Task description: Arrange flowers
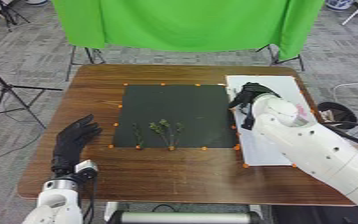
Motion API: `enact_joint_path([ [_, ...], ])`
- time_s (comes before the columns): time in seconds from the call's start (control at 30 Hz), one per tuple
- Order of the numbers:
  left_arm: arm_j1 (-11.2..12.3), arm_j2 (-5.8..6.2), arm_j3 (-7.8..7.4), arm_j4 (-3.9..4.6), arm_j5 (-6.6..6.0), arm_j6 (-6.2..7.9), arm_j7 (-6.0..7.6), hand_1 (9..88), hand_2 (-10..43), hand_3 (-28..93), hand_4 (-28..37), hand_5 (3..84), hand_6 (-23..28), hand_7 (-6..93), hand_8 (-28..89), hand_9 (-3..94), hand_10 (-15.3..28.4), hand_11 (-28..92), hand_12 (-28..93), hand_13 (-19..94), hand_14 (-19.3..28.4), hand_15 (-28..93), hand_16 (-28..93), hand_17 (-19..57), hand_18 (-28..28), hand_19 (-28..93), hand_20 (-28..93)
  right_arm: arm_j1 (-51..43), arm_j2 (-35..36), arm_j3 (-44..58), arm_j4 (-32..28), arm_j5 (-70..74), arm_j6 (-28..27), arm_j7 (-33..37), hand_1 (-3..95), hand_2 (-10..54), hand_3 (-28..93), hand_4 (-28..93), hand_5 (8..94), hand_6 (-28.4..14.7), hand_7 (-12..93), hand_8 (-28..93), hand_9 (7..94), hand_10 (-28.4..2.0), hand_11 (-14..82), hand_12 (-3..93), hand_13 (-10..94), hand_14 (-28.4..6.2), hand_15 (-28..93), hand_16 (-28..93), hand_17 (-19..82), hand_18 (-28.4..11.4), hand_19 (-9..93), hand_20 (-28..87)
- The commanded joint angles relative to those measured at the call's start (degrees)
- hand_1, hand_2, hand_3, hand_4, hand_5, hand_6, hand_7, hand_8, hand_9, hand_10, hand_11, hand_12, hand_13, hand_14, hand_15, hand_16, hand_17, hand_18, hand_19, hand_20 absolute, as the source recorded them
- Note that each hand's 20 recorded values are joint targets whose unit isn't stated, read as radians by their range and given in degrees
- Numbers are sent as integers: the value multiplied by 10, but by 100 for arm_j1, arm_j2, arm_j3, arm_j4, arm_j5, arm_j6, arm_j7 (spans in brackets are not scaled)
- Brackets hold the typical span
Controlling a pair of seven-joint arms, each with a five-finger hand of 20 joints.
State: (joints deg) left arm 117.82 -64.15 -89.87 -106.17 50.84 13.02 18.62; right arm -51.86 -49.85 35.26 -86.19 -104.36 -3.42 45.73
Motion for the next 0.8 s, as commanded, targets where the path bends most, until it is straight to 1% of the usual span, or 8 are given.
enact_joint_path([
  [0.03,63,-71,113,77,13,-104,-111,242,-40,739,-255,529,1,169,-83,513,140,211,126,445,176,275,-2,154,119,67,245,-170,15,-361,59,-223,859,-242,417,-95,670,-145,599,-20,143,-100,688,-158,106,94,929,-48,486,258,677,-97,896,275],
  [0.1,62,-75,111,74,11,-98,-124,243,-41,739,-254,529,1,170,-82,513,140,212,126,445,175,275,-2,153,119,68,245,-193,7,-401,90,-264,1030,-314,454,-95,664,-151,644,-21,159,-84,727,-143,119,95,935,-44,490,263,684,-95,897,286],
  [0.13,54,-73,110,77,18,-108,-135,242,-41,740,-254,529,1,170,-82,513,140,212,126,445,175,274,-2,154,120,68,245,-207,3,-400,83,-292,1037,-292,486,-95,646,-158,665,-26,161,-34,747,-135,126,96,937,-42,494,262,688,-94,894,296],
  [0.23,62,-72,108,73,17,-121,-132,241,-41,741,-253,528,0,170,-83,513,140,212,126,445,176,275,-2,153,120,67,245,-223,37,-489,67,-395,1122,-338,542,-95,606,-155,709,-31,162,15,790,-129,127,112,937,-38,507,258,696,-92,891,313],
  [0.4,31,-61,125,74,28,-128,-179,241,-41,740,-254,528,0,171,-83,513,140,212,127,446,175,275,-2,153,119,67,245,-236,85,-617,128,-646,1348,-492,618,-95,579,-155,768,-24,176,46,879,-114,44,223,937,-28,537,244,707,-85,880,356],
  [0.47,47,-61,120,75,23,-138,-170,241,-41,741,-254,527,0,171,-83,513,140,212,127,445,175,276,-2,153,119,67,245,-187,117,-723,141,-719,1560,-540,653,-95,575,-159,803,-19,190,57,916,-110,48,256,937,-22,554,234,720,-78,869,375],
  [0.63,66,-61,114,63,25,-130,-185,241,-41,740,-254,527,1,170,-83,512,140,212,126,445,176,276,-3,153,119,67,244,-12,217,-778,63,-780,1997,-634,675,-95,576,-138,841,-26,195,59,937,-117,120,279,937,-10,582,214,749,-63,846,413],
  [0.8,75,-48,116,52,25,-110,-148,241,-41,740,-254,525,3,170,-82,512,140,212,126,444,177,277,-2,153,119,68,244,298,250,-633,-11,-771,2435,-694,666,-95,588,-118,847,-29,199,69,937,-120,142,275,937,-8,591,209,760,-58,842,421],
])
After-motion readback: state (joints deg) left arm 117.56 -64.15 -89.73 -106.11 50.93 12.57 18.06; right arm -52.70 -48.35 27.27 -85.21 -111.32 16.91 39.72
